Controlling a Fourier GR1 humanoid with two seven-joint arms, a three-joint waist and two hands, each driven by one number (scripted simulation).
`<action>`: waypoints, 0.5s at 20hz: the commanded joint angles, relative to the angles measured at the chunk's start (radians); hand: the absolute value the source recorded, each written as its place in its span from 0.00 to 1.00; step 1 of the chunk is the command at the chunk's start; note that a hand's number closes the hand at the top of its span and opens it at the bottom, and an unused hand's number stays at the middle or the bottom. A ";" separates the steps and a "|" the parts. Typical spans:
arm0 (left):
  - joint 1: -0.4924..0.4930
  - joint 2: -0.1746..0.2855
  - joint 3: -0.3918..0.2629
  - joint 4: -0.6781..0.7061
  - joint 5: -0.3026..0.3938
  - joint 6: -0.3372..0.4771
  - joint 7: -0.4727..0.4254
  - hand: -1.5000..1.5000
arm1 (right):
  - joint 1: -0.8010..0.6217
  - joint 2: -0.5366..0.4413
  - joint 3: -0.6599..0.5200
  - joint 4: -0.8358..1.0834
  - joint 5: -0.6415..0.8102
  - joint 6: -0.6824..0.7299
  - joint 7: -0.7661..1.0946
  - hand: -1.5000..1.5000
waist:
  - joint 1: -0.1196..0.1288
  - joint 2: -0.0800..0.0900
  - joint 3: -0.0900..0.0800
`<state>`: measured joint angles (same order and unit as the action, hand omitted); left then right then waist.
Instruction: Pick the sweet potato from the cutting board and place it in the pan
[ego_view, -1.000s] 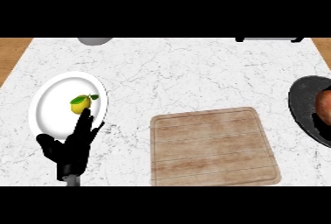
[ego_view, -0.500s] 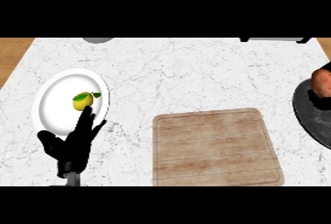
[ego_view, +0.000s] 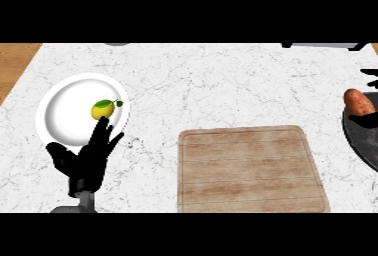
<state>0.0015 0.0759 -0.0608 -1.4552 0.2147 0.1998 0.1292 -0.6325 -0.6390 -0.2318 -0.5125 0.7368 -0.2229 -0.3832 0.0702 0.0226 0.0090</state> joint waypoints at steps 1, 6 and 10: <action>-0.010 0.044 0.035 0.014 0.022 -0.021 0.051 0.50 | -0.070 0.018 -0.049 0.126 -0.039 -0.032 -0.125 0.00 | -0.001 0.004 -0.002; 0.005 -0.014 -0.014 0.024 -0.023 0.022 0.008 0.50 | -0.115 0.017 -0.215 0.162 -0.261 0.203 -0.253 0.00 | -0.019 0.002 0.000; 0.021 0.009 0.008 0.006 -0.004 0.003 0.013 0.50 | -0.115 -0.034 -0.296 0.245 -0.345 0.344 -0.290 0.00 | -0.019 0.002 -0.002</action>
<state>0.0186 0.0710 -0.0582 -1.4601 0.2064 0.2104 0.1168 -0.7348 -0.6424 -0.4501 -0.3370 0.4763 0.0097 -0.6272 0.0531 0.0187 0.0102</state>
